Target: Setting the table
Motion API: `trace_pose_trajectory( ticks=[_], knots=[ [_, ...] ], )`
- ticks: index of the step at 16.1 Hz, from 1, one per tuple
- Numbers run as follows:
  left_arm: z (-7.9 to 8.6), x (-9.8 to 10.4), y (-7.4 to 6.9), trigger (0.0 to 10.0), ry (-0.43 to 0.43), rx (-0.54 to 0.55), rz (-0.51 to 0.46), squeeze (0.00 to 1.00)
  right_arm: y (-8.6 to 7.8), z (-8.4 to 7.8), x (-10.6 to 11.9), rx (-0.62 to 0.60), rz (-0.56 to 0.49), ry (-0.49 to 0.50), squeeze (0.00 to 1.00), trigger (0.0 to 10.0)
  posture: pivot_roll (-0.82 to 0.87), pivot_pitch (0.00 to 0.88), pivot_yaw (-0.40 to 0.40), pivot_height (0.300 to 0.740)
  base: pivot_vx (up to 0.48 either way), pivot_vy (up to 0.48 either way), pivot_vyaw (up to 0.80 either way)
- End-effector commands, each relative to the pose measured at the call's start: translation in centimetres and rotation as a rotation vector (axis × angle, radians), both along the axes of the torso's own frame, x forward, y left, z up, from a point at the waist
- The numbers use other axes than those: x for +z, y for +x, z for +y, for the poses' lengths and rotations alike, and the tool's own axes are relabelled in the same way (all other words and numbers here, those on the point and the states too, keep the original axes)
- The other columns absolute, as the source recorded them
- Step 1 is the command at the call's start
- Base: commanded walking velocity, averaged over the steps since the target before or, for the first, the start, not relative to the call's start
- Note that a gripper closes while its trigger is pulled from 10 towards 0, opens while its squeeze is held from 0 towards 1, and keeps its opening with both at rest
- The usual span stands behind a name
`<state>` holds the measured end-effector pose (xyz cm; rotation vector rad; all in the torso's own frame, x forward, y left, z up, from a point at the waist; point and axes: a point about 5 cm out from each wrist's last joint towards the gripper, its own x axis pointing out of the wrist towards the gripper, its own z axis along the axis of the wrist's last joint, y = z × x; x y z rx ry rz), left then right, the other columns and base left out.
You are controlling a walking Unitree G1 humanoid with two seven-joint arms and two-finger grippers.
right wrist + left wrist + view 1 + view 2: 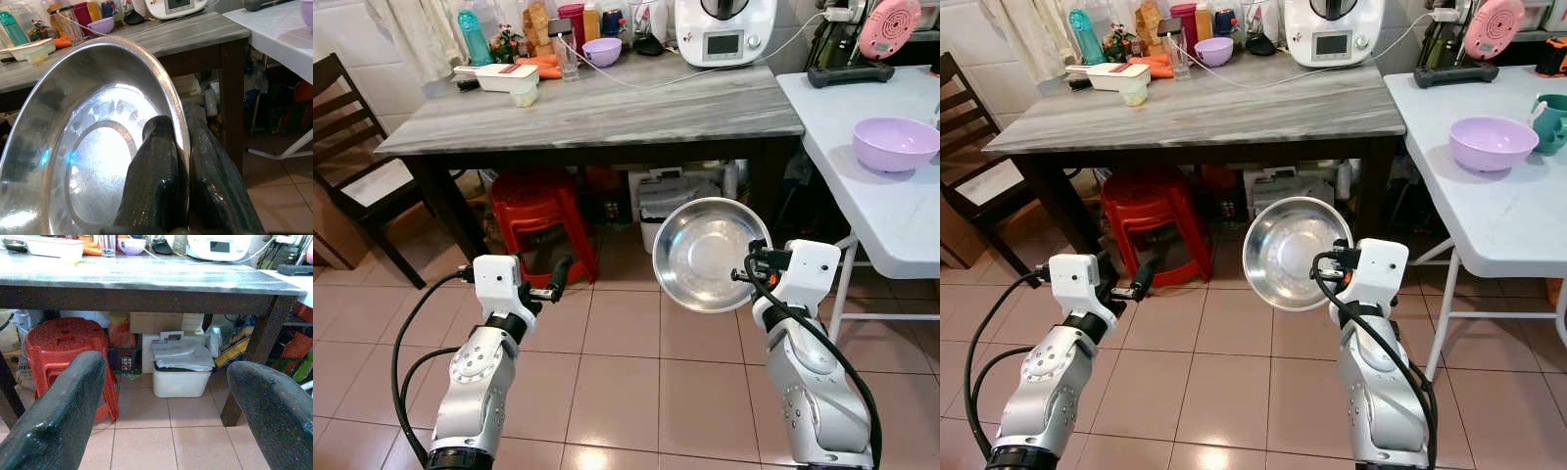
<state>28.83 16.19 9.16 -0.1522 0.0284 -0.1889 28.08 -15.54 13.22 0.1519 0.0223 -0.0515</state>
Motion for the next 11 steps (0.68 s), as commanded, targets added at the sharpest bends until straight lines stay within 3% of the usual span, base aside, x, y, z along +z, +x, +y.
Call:
trace_pose_trajectory(
  ticks=[1, 2, 3, 11],
  knots=[
    [0.5, 0.1, -0.2, 10.0, 0.017, 0.017, -0.006, 0.00, 0.1, 0.7, 0.2, 0.029, -0.001, -0.006, 0.00, 10.0, 0.00, 0.000, 0.000, 0.740, 0.000, 0.000, 0.00],
    [0.7, -0.1, -0.6, 10.0, 0.029, 0.031, -0.006, 0.00, 0.7, 0.7, 0.4, 0.068, -0.011, -0.030, 0.00, 10.0, -0.01, 0.000, 0.072, 0.740, 0.000, 0.000, 0.00],
    [1.0, -0.5, -1.2, 10.0, 0.050, 0.046, -0.007, 0.00, 1.4, 0.7, 0.5, 0.122, -0.025, -0.053, 0.00, 10.0, -0.01, 0.000, 0.078, 0.740, 0.000, 0.000, 0.00],
    [1.1, -0.4, -1.0, 10.0, 0.073, -0.017, 0.013, 0.00, 1.3, -0.1, 0.4, 0.147, 0.017, -0.130, 0.00, 10.0, -0.04, 0.000, 0.118, 0.740, 0.000, 0.000, 0.00]
  ],
)
